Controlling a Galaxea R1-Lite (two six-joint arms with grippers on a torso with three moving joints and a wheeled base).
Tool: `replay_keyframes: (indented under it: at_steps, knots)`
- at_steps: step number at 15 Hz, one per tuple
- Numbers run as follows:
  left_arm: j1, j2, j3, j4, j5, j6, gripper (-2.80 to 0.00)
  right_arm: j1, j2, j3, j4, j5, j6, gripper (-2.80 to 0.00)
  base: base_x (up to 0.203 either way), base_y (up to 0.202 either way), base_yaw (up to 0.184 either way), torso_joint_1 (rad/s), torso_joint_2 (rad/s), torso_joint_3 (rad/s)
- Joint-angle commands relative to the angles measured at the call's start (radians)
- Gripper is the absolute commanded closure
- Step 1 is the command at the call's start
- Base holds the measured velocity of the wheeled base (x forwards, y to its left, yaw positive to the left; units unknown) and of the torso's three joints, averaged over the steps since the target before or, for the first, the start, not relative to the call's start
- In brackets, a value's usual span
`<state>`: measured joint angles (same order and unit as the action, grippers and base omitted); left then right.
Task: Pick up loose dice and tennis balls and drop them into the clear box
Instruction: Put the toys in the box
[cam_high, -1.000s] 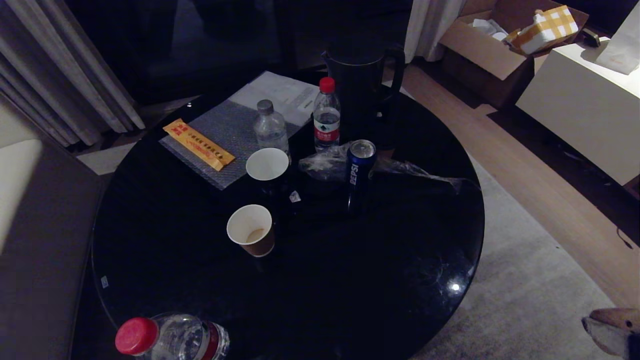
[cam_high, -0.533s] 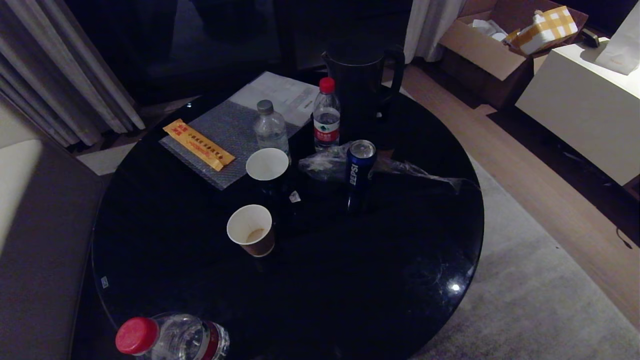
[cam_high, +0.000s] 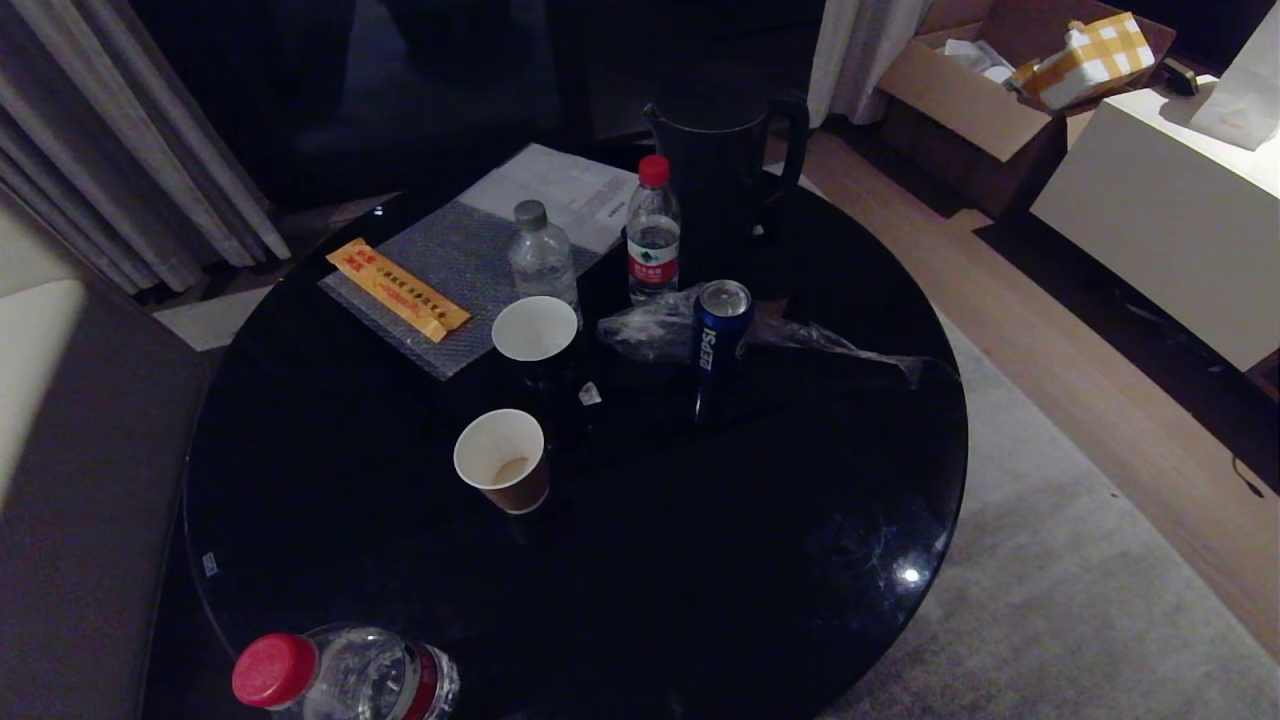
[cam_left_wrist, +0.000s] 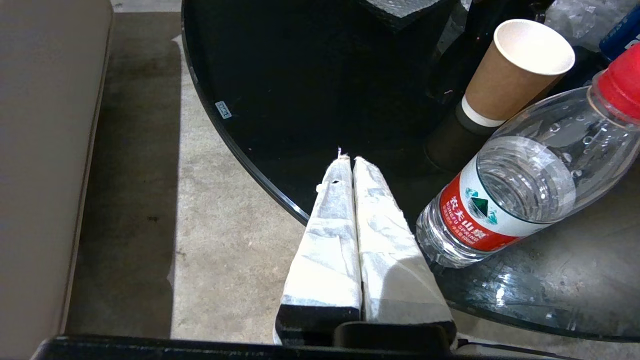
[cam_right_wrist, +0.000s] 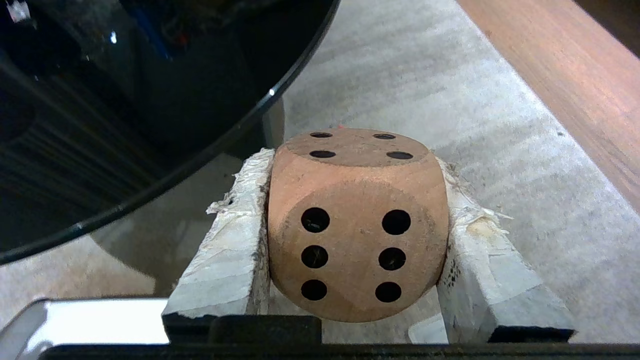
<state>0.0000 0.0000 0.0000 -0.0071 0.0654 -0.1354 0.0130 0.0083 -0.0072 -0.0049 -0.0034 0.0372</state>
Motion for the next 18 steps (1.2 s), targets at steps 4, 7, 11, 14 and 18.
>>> replay_keyframes:
  at_steps: [4,7,11,14,18]
  knots:
    - [0.000,0.002,0.002,0.001,0.001,0.000,0.00,-0.001,-0.007,0.009,-0.006,-0.003,0.038,0.00,0.000,0.000,0.000,0.000,0.00,0.000]
    - [0.000,0.001,0.002,-0.001,0.001,0.001,0.00,-0.001,-0.008,0.009,-0.006,-0.003,0.036,0.00,0.000,0.000,0.000,0.000,0.00,0.000]
    - [0.000,0.002,0.002,-0.001,0.001,-0.004,0.00,-0.001,-0.008,0.009,-0.006,-0.003,0.038,0.00,0.000,0.000,0.000,0.002,0.00,0.040]
    - [0.000,0.002,0.002,-0.001,0.001,-0.004,0.00,-0.001,-0.008,0.009,-0.006,-0.003,0.038,0.00,0.000,0.000,0.000,0.004,0.00,0.172]
    - [0.000,0.002,0.002,-0.001,0.001,0.000,0.00,-0.001,-0.008,0.009,-0.006,-0.003,0.037,0.00,0.000,0.000,0.000,0.000,0.00,0.198]
